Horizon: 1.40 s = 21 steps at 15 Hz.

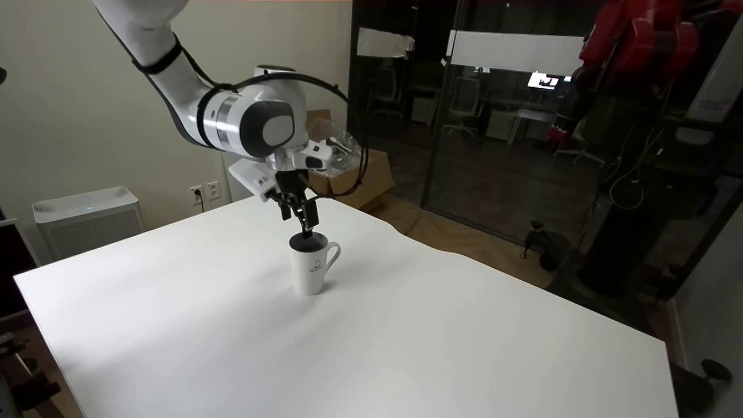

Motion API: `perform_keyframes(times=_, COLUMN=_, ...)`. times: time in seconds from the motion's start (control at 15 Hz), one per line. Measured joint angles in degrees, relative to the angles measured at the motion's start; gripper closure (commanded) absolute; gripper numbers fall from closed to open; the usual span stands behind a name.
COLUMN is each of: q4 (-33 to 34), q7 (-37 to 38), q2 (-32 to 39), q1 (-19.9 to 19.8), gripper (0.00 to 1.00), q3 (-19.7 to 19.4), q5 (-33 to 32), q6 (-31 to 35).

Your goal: Move the cup slightly to the right on the table

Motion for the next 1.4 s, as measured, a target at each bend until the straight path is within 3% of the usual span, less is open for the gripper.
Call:
perform_keyframes(times=0.33, q4=-2.0, q7=0.0, q2=-0.4, q1=-0.5, gripper=0.00, q3=0.1, q5=1.5, q6=0.1)
perform_keyframes(times=0.4, q4=-2.2, q7=-0.4, q2=-0.3, q1=-0.9, gripper=0.25, q3=0.1, q5=1.5, q6=0.1)
perform_keyframes(times=0.47, q4=-2.3, q7=-0.9, q2=-0.2, q1=-1.3, gripper=0.26, q3=0.0, q5=1.5, q6=0.1)
perform_keyframes(times=1.13, q4=-2.3, q7=-4.7, q2=0.5, q1=-2.1, gripper=0.95, q3=-0.6, q5=0.8, q6=-0.4)
perform_keyframes(times=1.2, q4=-2.2, q7=-5.6, q2=0.5, q1=-2.1, gripper=0.78, q3=-0.5, q5=0.7, q6=-0.9)
perform_keyframes(times=1.33, q4=-2.0, q7=-7.4, q2=0.6, q1=-2.2, gripper=0.89, q3=-0.2, q5=0.7, q6=-2.3)
perform_keyframes(times=1.4, q4=-1.8, q7=-7.8, q2=0.5, q1=-2.2, gripper=0.89, q3=-0.2, q5=0.7, q6=-2.6)
